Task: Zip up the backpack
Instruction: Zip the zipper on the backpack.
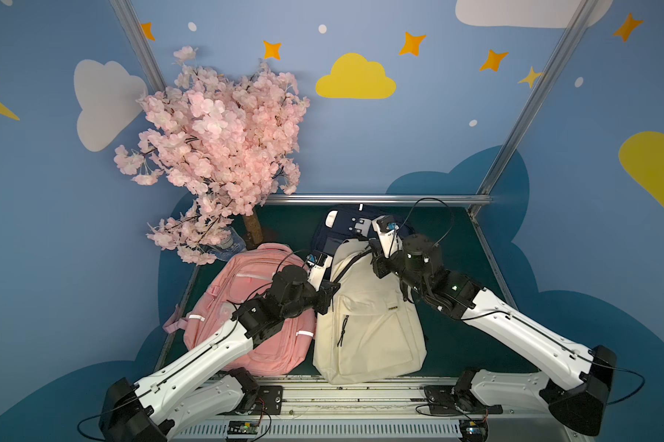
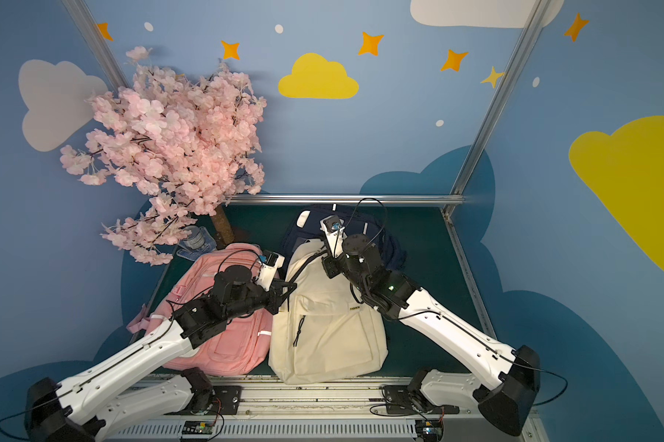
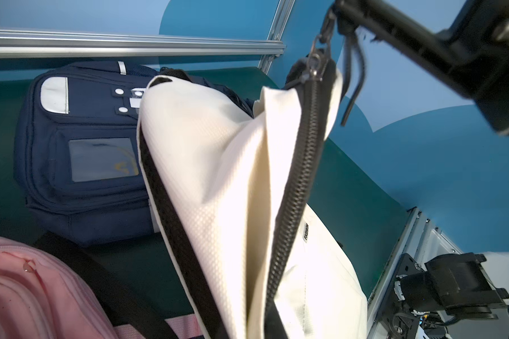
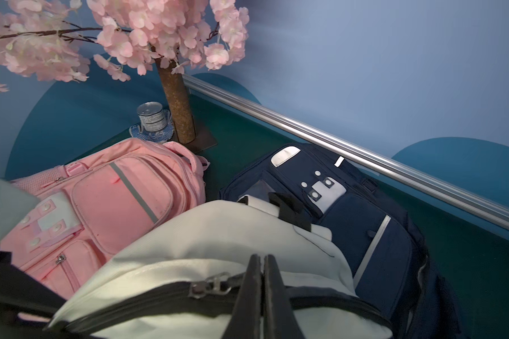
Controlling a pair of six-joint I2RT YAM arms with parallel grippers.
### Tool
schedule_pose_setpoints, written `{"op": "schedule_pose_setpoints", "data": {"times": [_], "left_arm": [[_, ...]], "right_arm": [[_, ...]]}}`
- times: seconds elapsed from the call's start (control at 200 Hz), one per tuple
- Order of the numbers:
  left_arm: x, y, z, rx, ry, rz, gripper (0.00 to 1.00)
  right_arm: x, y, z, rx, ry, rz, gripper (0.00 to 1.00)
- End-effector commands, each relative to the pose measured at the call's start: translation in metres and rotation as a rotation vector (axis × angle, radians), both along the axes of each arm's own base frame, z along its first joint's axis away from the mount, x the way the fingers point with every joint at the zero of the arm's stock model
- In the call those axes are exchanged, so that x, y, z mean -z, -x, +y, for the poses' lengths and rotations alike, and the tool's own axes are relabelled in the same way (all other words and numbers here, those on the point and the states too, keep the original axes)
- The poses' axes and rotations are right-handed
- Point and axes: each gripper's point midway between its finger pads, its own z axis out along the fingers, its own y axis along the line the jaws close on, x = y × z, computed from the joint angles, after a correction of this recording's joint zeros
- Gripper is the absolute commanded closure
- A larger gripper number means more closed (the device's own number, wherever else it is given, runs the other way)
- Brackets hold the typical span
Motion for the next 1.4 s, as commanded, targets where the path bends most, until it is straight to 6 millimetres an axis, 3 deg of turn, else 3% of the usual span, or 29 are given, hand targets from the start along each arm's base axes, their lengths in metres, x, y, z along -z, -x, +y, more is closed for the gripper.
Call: {"op": "schedule_pose_setpoints", "data": {"times": [0.0, 0.15, 0.26, 0.36, 0.456, 0.581, 0.661, 0.866, 1.091, 1.392], "left_arm": [[0.003, 0.005, 0.005, -0.006, -0.004, 0.008, 0.85], [-0.008, 0.004, 0.0, 0.022, -0.001, -0.007, 0.77], [-0.017, 0.0, -0.002, 0.024, -0.001, -0.033, 0.82], [-0.019, -0.001, -0.002, 0.023, -0.005, -0.059, 0.87], [-0.021, -0.002, 0.003, 0.006, -0.012, -0.089, 0.89], [-0.025, -0.001, 0.008, 0.002, -0.014, -0.139, 0.92], [-0.027, 0.0, 0.008, 0.013, -0.012, -0.173, 0.94], [-0.035, 0.003, 0.008, 0.027, -0.006, -0.225, 0.95], [-0.036, 0.007, 0.004, 0.052, -0.008, -0.244, 0.96], [-0.036, 0.015, -0.009, 0.116, -0.01, -0.263, 0.96]], "right_arm": [[-0.037, 0.003, -0.004, -0.004, -0.109, -0.049, 1.0], [-0.037, 0.022, 0.022, -0.131, -0.116, -0.06, 1.0], [-0.036, 0.032, 0.035, -0.188, -0.099, -0.058, 1.0], [-0.024, 0.032, 0.029, -0.186, -0.074, -0.019, 1.0], [-0.019, 0.032, 0.008, -0.166, -0.085, 0.02, 0.84], [-0.016, 0.045, -0.013, -0.24, -0.115, 0.04, 0.54], [-0.012, 0.055, -0.016, -0.327, -0.131, 0.076, 0.47], [0.002, 0.054, -0.029, -0.357, -0.143, 0.121, 0.48], [0.017, 0.043, -0.027, -0.347, -0.097, 0.152, 0.54], [0.018, 0.042, -0.016, -0.378, -0.089, 0.153, 0.6]]}}
